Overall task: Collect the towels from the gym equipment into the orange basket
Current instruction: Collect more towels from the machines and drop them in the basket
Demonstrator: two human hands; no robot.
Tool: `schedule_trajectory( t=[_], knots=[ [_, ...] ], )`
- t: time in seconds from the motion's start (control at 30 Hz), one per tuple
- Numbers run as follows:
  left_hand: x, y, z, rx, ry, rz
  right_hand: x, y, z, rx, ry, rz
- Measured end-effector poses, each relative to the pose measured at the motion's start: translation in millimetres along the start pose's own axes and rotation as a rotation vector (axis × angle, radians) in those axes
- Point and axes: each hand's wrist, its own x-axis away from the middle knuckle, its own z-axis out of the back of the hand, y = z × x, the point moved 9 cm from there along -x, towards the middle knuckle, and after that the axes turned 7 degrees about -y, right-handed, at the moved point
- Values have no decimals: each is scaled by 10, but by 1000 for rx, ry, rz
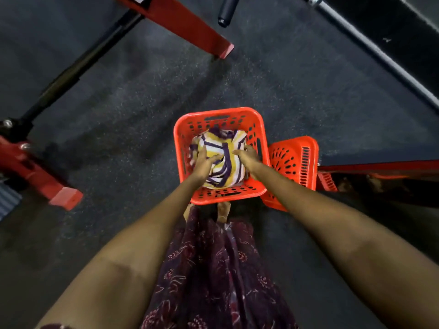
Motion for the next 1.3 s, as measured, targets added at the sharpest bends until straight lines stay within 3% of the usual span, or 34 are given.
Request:
schedule_trajectory(
  t=[0.33,0.5,0.73,0.97,1.3],
  knots=[
    [163,20,-167,-47,-9,109,242,40,44,140,-107,-27],
    [261,372,-45,-64,35,27,441,-316,149,143,-79,53],
    [720,1546,270,-130,166,-183,971,-1450,209,153,-96,312],
    [1790,2812,840,-172,315,-476,1996,-2907,-48,135,-159,625],
    [3177,3675,2224,-43,615,-720,3497,-4377,-980,159,-292,978]
  ],
)
